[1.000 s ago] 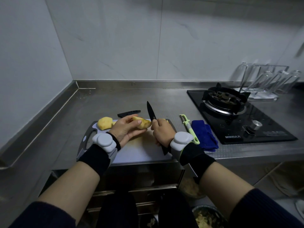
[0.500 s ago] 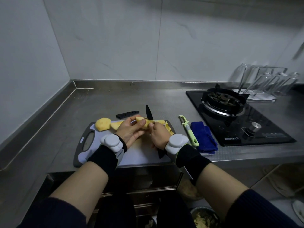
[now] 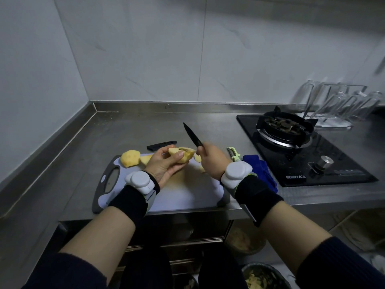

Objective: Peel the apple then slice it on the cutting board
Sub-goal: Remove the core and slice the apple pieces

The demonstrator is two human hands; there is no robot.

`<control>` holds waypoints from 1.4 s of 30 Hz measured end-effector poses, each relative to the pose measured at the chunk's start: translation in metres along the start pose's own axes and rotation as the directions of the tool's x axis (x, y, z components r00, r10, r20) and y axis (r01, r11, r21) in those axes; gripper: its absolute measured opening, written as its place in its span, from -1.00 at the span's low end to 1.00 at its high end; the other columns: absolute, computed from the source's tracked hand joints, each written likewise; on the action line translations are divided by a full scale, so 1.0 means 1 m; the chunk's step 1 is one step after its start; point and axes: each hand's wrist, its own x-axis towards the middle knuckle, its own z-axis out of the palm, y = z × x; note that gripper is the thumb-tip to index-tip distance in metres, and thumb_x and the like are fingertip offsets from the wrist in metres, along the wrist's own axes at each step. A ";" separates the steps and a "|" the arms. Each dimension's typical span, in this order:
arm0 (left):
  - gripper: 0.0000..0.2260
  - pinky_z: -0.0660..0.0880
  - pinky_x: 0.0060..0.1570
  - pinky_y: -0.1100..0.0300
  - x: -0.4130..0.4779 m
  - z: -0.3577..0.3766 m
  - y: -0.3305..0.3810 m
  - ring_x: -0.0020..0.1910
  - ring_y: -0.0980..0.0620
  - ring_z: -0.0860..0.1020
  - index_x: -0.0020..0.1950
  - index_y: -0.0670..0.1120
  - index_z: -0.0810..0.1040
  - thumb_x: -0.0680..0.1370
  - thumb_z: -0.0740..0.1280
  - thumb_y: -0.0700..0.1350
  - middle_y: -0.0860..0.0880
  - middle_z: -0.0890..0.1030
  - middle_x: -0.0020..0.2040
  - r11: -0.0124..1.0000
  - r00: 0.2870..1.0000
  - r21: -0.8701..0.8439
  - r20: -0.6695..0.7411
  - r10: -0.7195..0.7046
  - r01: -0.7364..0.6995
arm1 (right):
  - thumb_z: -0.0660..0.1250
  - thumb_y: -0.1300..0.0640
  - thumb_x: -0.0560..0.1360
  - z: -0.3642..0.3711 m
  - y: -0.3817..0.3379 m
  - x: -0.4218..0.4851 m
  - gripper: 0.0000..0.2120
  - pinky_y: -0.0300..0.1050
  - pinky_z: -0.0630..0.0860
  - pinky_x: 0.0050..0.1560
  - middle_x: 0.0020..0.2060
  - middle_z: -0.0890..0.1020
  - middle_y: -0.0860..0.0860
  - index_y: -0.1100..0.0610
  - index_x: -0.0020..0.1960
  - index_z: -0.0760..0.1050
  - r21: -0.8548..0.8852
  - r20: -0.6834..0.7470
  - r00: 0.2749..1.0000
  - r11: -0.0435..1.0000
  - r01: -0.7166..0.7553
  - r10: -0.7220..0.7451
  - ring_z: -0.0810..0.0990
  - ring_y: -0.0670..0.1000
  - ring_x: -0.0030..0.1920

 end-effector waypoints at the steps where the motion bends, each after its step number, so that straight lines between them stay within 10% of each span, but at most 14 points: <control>1: -0.43 0.48 0.22 -0.19 0.000 0.002 -0.001 0.17 -0.16 0.57 0.37 -0.24 0.32 0.40 0.42 -0.35 -0.21 0.47 0.25 1.000 1.000 0.011 -0.002 0.000 0.000 | 0.06 0.03 0.63 0.002 -0.001 -0.002 -0.78 0.09 0.48 0.04 -0.01 0.58 0.17 0.15 0.06 0.39 -0.035 -0.002 0.999 0.999 0.033 -0.033 0.55 0.24 -0.01; 15: -0.49 0.59 -0.06 0.20 0.018 0.020 0.002 0.10 0.02 0.54 0.42 -0.22 0.29 0.51 0.37 -0.31 -0.11 0.50 0.18 0.984 0.983 0.114 -0.106 0.149 -0.137 | 0.05 0.14 0.64 0.009 -0.007 -0.012 -0.80 0.01 0.37 -0.02 0.17 0.49 0.17 0.18 0.17 0.36 -0.227 0.030 0.996 0.970 0.087 -0.083 0.50 0.21 0.08; 29: -0.56 0.57 0.10 -0.07 0.013 0.018 -0.011 0.18 -0.21 0.56 0.29 -0.26 0.37 0.45 0.39 -0.31 -0.23 0.50 0.20 0.998 0.998 0.013 -0.011 0.054 -0.054 | 0.08 0.17 0.62 0.005 -0.001 -0.015 -0.81 0.04 0.40 -0.02 0.18 0.48 0.18 0.20 0.20 0.32 -0.327 0.051 0.998 0.943 0.058 -0.043 0.52 0.25 0.14; 42: -0.58 0.60 -0.13 0.08 0.015 0.008 -0.002 0.07 -0.33 0.62 0.37 -0.19 0.33 0.62 0.21 0.04 -0.33 0.56 0.22 0.986 0.991 -0.107 0.042 -0.125 0.129 | 0.06 0.04 0.64 0.005 0.015 -0.009 -0.76 0.05 0.45 -0.07 -0.05 0.57 0.22 0.23 0.11 0.28 0.049 -0.073 0.990 0.992 -0.120 0.124 0.56 0.25 -0.07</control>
